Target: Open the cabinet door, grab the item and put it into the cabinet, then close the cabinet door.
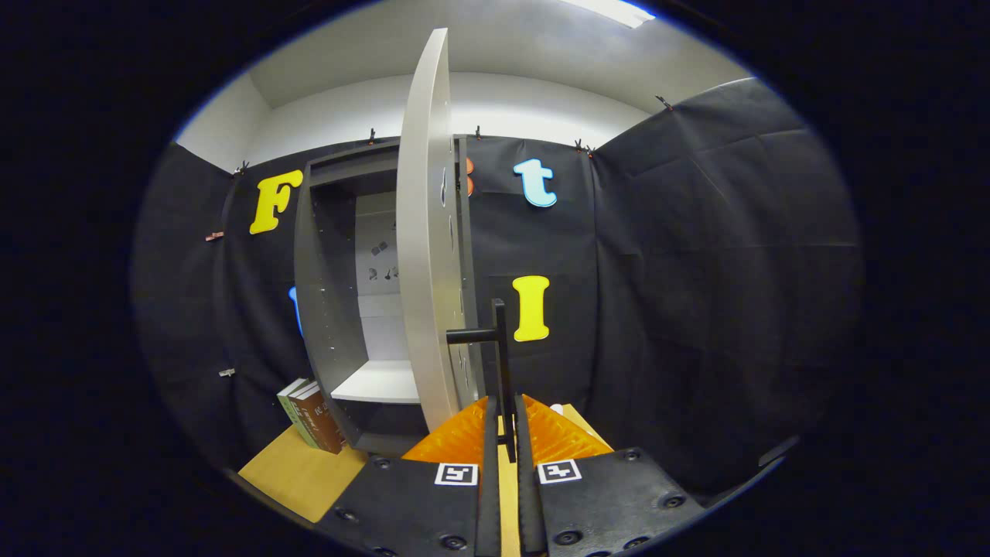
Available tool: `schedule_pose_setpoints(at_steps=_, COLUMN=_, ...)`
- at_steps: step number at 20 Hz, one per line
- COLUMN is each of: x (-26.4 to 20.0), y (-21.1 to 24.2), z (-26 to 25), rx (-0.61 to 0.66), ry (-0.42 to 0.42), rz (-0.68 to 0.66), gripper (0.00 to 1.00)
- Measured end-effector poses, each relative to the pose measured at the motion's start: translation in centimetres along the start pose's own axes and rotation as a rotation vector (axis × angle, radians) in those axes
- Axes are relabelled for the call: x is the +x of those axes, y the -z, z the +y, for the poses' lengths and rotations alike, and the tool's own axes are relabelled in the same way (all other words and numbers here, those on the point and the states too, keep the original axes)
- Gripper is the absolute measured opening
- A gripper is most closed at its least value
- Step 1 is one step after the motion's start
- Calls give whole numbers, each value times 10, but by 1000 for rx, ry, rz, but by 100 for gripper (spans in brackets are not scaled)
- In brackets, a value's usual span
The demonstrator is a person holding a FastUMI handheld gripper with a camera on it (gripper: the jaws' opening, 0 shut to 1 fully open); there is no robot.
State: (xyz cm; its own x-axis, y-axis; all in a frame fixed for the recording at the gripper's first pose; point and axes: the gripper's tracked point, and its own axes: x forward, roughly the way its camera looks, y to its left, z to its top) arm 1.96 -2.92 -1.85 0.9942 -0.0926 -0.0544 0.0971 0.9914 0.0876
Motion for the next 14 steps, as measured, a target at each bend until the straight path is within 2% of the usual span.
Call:
schedule_pose_setpoints(at_steps=4, x=0, y=1, z=13, rx=19, ry=-25, rz=-4, gripper=14)
schedule_pose_setpoints(at_steps=8, x=-1, y=-6, z=-1, rx=-41, ry=12, rz=-39, gripper=16)
schedule_pose_setpoints(at_steps=11, x=-6, y=-11, z=7, rx=-27, ry=-18, rz=-58, gripper=27)
schedule_pose_setpoints(at_steps=12, x=-7, y=-12, z=16, rx=-20, ry=-54, rz=-63, gripper=32)
schedule_pose_setpoints(at_steps=13, x=-9, y=-12, z=24, rx=-22, ry=-85, rz=-70, gripper=39)
schedule_pose_setpoints(at_steps=14, x=-8, y=-12, z=28, rx=-31, ry=-112, rz=-71, gripper=51)
